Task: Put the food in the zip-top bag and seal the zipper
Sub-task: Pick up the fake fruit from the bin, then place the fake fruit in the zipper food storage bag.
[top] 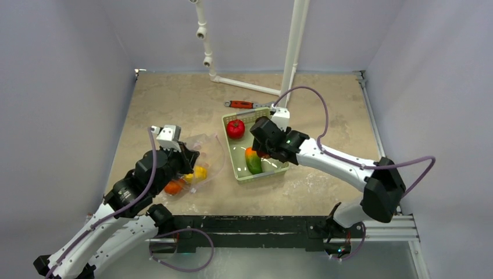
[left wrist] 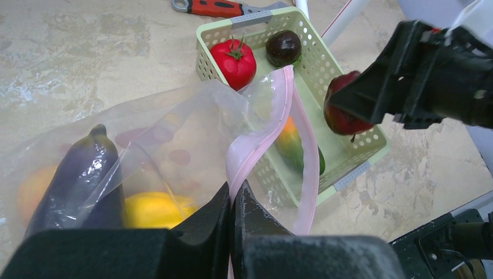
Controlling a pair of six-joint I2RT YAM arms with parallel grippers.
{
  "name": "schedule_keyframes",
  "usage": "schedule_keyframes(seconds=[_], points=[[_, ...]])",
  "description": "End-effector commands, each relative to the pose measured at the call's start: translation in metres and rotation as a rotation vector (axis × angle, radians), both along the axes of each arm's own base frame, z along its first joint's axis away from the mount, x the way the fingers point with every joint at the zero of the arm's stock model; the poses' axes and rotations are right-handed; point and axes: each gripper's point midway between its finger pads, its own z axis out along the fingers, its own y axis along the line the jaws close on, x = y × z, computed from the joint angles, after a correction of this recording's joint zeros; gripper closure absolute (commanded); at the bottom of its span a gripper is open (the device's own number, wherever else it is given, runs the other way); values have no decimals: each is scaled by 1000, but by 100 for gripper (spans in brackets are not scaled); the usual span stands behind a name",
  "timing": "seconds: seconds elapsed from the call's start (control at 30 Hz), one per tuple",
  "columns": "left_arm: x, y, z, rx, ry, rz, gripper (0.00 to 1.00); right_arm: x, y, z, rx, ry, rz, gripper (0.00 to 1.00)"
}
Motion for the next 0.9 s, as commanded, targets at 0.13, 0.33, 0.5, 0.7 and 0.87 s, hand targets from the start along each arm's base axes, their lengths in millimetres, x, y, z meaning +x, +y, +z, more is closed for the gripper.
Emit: schedule_keyframes(seconds=[0.13,0.33,0.5,0.7,0.87], points=[[6,-2,0,2,-7,12,100,13,33,96,195,-190,153,74],[7,-3,-2,10,1,14,100,2,61,159,341,-319,344,77],[8,-4,-4,17,7,16,100,-21,83,198,443,-396,498,76],[9,-4,-5,23,12,19,100,-54,114,216,510,-421,651,76],[9,-4,-6,26,13,21,100,-76,134,223,548,-436,755,76]])
